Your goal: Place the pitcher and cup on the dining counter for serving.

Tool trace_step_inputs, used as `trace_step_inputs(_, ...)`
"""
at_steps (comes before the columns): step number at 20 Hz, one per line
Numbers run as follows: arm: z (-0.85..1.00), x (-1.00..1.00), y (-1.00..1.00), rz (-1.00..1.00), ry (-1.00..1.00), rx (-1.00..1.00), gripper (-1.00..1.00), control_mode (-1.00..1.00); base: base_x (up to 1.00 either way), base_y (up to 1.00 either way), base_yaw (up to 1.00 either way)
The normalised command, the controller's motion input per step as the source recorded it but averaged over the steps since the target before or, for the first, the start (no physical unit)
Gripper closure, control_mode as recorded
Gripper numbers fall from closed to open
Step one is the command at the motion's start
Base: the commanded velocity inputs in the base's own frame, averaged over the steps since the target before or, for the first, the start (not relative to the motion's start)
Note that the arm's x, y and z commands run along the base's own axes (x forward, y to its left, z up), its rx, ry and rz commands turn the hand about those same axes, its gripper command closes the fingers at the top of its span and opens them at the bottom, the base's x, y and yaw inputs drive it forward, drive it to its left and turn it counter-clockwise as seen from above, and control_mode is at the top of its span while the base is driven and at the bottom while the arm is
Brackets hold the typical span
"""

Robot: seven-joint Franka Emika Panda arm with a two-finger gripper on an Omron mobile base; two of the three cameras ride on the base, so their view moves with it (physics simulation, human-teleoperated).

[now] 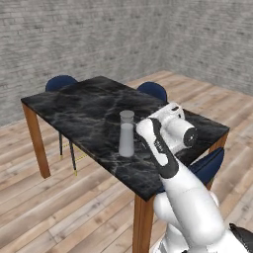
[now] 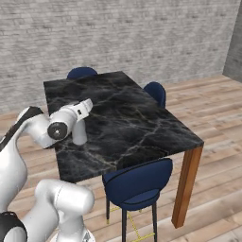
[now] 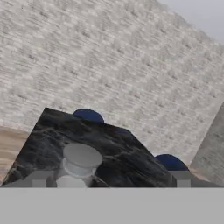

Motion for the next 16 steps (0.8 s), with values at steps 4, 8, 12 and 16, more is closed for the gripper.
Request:
trace_step_inputs(4, -0.04, -0.05, 0.0, -0.15, 0.63, -0.31, -1.0, -1.0, 0.0, 0.0, 0.0)
trace_step_inputs(8, -0.02, -0.01, 0.0, -0.03, 0.09, -0.03, -1.0, -1.0, 0.0, 0.0, 0.0)
trace_step_inputs(12, 0.29, -0.09, -0.21, -0.05, 0.02, 0.1, -1.0, -1.0, 0.0, 0.0, 0.0)
trace_step_inputs(16, 0.78, -0.17, -0.3, -0.14, 0.31, 0.07, -1.0, -1.0, 0.0, 0.0, 0.0)
